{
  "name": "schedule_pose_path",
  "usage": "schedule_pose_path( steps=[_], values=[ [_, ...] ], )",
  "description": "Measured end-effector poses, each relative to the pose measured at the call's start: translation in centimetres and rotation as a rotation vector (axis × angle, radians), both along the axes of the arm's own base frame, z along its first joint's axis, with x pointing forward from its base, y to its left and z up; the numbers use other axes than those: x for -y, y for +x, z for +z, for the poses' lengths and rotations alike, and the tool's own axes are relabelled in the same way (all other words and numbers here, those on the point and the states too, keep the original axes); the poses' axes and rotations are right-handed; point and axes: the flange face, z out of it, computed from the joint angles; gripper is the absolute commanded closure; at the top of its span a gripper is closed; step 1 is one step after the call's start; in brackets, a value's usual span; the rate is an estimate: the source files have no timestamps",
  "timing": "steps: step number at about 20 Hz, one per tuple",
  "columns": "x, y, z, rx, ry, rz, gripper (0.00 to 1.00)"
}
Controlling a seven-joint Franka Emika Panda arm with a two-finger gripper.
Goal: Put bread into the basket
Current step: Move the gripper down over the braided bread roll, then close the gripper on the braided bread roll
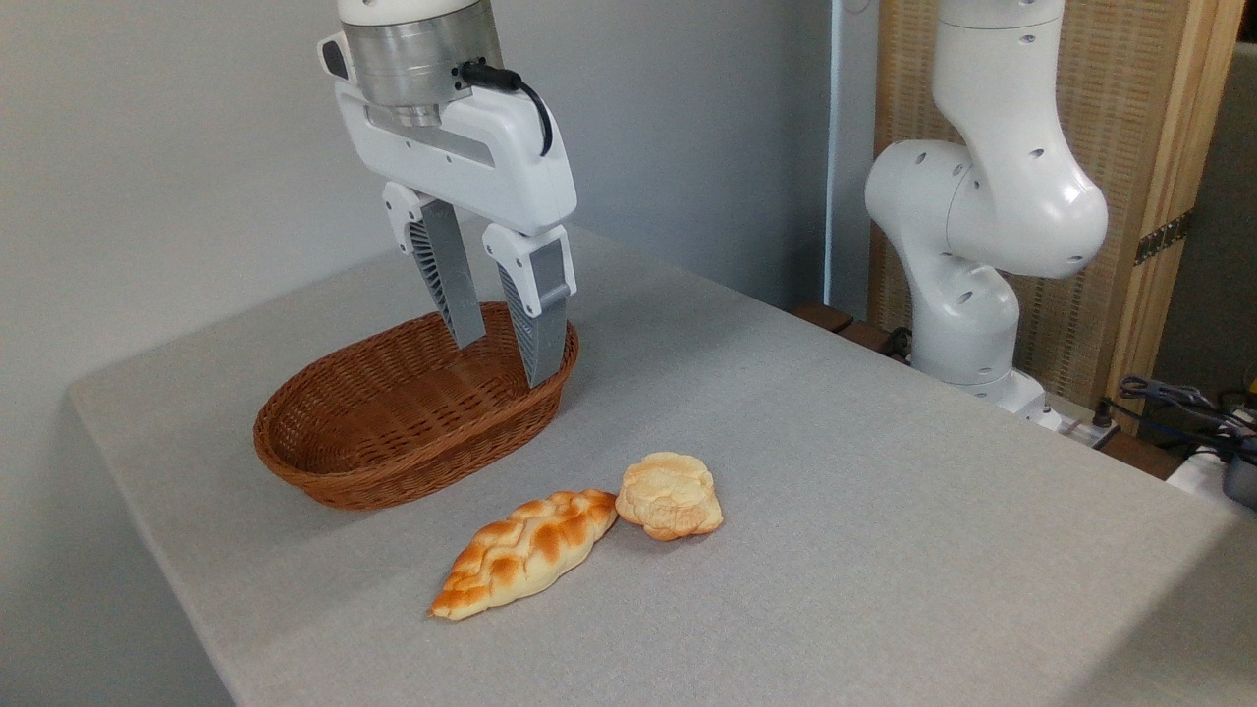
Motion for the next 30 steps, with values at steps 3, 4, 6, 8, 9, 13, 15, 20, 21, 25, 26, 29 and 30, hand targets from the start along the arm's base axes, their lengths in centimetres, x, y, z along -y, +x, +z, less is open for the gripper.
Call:
schedule_pose_path(
  steps=[3,4,6,8,9,13,15,20,21,25,26,29,30],
  values=[
    [0.0,0.0,0.0,0.001,0.0,0.0,0.0],
    [0.0,0.0,0.0,0.001,0.0,0.001,0.0],
    [0.0,0.0,0.0,0.001,0.0,0.001,0.0],
    [0.0,0.0,0.0,0.001,0.0,0.001,0.0],
    [0.0,0.0,0.0,0.002,0.0,0.001,0.0],
    [-0.2,0.9,-3.4,0.085,-0.004,0.01,0.0],
    [-0.3,0.3,-7.1,0.085,-0.001,0.014,0.0],
    [-1.8,-0.7,-13.4,0.097,0.003,0.044,0.0],
    [-1.7,-0.9,-14.5,0.093,0.003,0.044,0.0],
    [-1.6,-1.4,-17.4,0.096,0.004,0.042,0.0],
    [-1.5,-1.4,-18.1,0.093,0.004,0.041,0.0],
    [-0.9,-1.4,-18.9,0.088,0.002,0.029,0.26],
    [-0.6,-1.3,-19.1,0.09,0.002,0.024,0.39]
  ],
)
